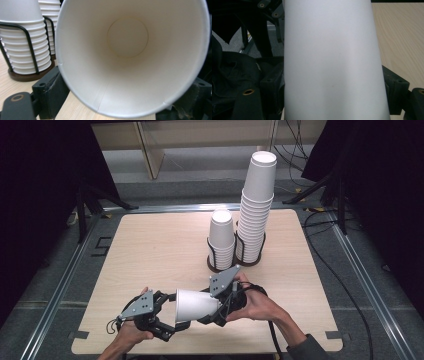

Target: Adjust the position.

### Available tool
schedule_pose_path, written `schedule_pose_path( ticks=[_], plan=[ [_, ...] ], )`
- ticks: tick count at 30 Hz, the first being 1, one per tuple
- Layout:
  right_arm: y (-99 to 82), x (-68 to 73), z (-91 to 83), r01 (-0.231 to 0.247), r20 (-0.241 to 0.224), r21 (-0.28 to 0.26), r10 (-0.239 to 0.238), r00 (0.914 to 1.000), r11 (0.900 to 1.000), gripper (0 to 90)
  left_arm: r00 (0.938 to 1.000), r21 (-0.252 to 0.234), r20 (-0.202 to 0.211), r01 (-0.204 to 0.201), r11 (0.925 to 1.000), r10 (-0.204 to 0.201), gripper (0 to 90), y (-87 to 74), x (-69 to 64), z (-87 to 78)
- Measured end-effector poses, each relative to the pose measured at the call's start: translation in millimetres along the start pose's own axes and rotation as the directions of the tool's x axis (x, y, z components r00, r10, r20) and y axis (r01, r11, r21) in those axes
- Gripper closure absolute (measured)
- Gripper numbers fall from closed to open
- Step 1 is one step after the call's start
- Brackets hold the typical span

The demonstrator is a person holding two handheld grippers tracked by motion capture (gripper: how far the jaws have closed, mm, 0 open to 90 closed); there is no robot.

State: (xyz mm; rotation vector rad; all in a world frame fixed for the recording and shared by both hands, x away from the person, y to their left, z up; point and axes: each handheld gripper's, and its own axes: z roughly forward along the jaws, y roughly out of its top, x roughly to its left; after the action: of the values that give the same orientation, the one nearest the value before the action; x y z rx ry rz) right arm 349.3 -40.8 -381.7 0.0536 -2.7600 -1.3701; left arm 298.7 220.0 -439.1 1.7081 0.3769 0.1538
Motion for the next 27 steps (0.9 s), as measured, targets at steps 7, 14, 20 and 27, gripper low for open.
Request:
schedule_pose_path(
  ticks=[7,14,20,27],
  plan=[
    [0.5,-0.5,0.0,-0.012,-0.005,-0.032,0.012,0.9999,0.9994,23.9,0.9999,-0.048,-0.004,0.013,0.9987,-0.013,9.0,1.2,-1.2,-0.7],
    [-0.5,0.4,5.0,-0.028,-0.036,-0.041,0.027,0.999,0.9987,23.9,0.9997,-0.081,-0.015,0.02,0.9965,-0.021,2.6,3.2,-3.1,-0.7],
    [-2.0,-1.2,7.5,-0.025,-0.039,-0.054,0.023,0.999,0.9982,23.8,0.9997,-0.088,-0.021,0.014,0.996,-0.016,2.7,4.0,-3.4,-0.7],
    [-3.4,-2.1,8.5,-0.031,-0.049,-0.062,0.028,0.9984,0.9976,24.0,0.9999,-0.096,-0.006,0.008,0.9954,-0.008,7.6,4.7,-2.4,-1.5]
  ],
)
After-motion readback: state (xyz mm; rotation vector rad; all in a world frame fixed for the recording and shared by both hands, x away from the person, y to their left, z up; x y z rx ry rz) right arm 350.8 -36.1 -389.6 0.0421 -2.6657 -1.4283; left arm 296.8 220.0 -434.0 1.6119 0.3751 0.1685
